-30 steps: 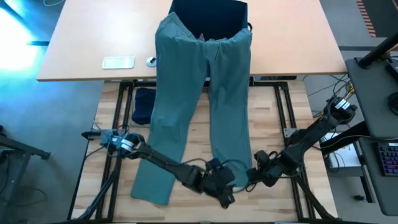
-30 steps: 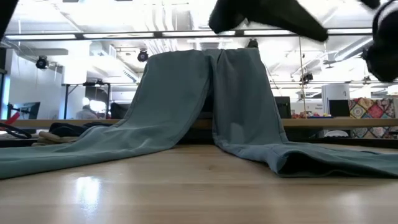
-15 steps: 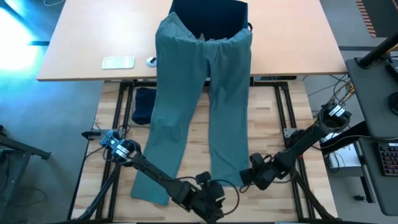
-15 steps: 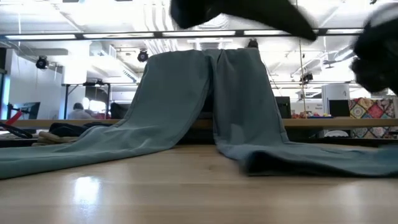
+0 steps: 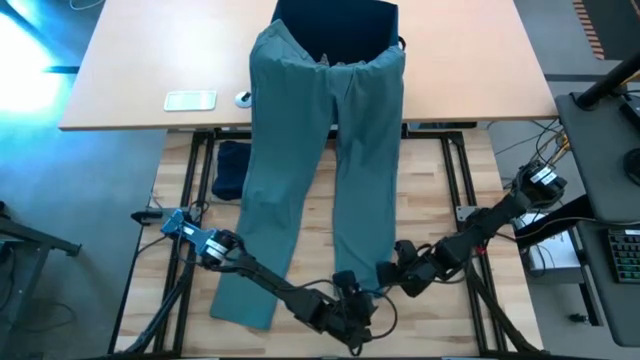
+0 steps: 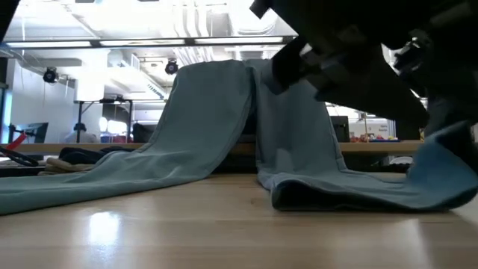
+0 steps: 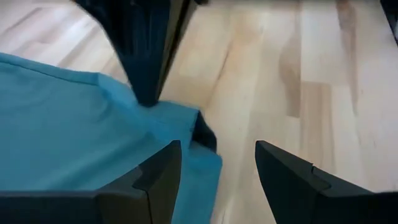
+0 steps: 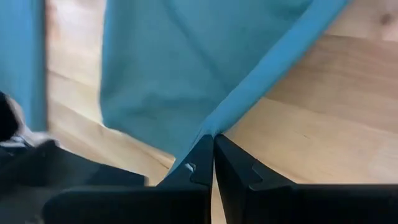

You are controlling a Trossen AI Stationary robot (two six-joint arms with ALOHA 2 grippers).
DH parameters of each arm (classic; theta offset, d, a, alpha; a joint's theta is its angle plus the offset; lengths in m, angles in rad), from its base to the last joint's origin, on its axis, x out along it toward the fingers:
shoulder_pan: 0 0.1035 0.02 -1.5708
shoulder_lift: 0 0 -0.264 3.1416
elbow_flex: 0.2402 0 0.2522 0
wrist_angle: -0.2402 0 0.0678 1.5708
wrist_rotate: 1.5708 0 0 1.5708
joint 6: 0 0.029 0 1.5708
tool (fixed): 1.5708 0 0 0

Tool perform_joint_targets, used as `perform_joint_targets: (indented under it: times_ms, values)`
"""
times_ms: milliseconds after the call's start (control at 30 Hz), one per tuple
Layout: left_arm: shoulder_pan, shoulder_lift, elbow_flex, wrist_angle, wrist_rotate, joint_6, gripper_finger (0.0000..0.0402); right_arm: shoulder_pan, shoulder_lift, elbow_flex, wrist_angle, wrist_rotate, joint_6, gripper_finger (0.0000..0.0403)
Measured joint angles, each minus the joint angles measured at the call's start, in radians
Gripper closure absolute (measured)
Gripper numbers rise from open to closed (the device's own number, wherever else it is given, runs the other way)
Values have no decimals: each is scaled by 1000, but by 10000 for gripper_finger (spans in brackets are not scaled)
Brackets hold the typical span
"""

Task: Fold Laundry from Bin
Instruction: Fold the gray pants

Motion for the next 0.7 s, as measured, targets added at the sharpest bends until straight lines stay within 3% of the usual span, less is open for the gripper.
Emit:
perform_joint_targets:
  times_ms: [233,400,567,700]
  values:
    - [11,4,0,-28,-141,-171,212,-35,0,0,27,20,61,394]
    - [39,4,0,12,-83,-195,204,-38,0,0,29,54,115,394]
    - [57,4,1,5,-91,-215,178,-40,0,0,38,67,119,394]
    - [87,4,6,-65,-28,-328,160,-44,0,0,54,71,106,394]
